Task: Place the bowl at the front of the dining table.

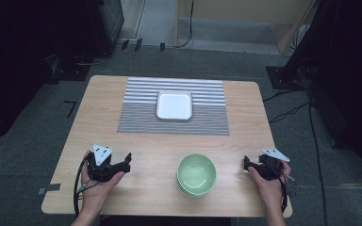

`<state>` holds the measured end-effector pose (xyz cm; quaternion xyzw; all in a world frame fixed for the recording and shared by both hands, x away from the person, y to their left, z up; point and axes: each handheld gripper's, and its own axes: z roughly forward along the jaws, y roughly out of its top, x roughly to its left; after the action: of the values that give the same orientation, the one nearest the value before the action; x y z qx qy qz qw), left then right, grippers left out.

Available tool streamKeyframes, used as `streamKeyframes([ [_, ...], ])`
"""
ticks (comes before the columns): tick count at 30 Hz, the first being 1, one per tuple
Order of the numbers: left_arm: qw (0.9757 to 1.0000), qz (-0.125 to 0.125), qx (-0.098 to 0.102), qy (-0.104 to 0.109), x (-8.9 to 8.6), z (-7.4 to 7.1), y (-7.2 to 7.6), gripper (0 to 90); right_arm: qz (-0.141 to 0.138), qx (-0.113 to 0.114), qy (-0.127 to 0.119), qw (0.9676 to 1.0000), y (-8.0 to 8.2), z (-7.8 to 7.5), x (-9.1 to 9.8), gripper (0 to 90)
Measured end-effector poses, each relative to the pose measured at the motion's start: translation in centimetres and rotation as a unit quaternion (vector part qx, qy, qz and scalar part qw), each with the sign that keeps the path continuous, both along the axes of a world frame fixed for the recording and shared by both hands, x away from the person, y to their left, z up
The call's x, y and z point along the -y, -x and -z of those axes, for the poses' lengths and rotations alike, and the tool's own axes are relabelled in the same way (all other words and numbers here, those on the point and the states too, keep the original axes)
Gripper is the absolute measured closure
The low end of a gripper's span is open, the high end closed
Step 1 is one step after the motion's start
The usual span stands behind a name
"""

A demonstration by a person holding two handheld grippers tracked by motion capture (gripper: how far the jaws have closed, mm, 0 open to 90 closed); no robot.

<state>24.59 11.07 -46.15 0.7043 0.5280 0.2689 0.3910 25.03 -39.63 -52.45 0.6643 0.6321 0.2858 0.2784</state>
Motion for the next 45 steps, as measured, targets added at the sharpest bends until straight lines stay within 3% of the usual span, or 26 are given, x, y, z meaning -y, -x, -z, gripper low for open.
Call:
streamKeyframes([
  [14, 0.9985, 0.05, 0.011, 0.018, 4.2, -1.6, 0.9, 14.2, -0.003, 0.001, -0.001, 1.0, -0.2, 0.0, -0.1, 14.2],
  [18, 0.9978, 0.062, 0.012, 0.021, 5.2, -1.9, 1.0, 14.8, 0.013, 0.016, -0.016, 0.9997, -0.1, -0.1, 0.4, 21.8],
  [23, 0.9964, 0.079, 0.008, 0.03, 6.4, -2.2, 1.2, 14.8, 0.004, 0.022, -0.017, 0.9996, 0.1, -0.2, 0.2, 23.8],
  [29, 0.9952, 0.089, 0.009, 0.039, 7.1, -2.5, 1.3, 14.8, -0.003, 0.04, -0.037, 0.9985, 0.3, -1.0, -0.3, 24.1],
  [33, 0.9943, 0.097, 0.009, 0.044, 7.8, -3.0, 1.4, 14.8, -0.008, 0.071, -0.061, 0.9956, 0.7, -2.3, -1.1, 30.1],
  [38, 0.9926, 0.112, 0.012, 0.046, 8.9, -3.5, 1.8, 14.9, -0.041, 0.108, -0.071, 0.9908, 1.4, -4.5, -2.9, 32.2],
  [40, 0.992, 0.116, 0.013, 0.049, 9.1, -3.5, 1.9, 14.8, -0.046, 0.111, -0.073, 0.99, 1.6, -4.8, -3.3, 32.4],
  [45, 0.9897, 0.133, 0.012, 0.052, 9.8, -3.8, 2.5, 14.9, -0.077, 0.143, -0.088, 0.9828, 2.6, -6.5, -4.8, 42.0],
])
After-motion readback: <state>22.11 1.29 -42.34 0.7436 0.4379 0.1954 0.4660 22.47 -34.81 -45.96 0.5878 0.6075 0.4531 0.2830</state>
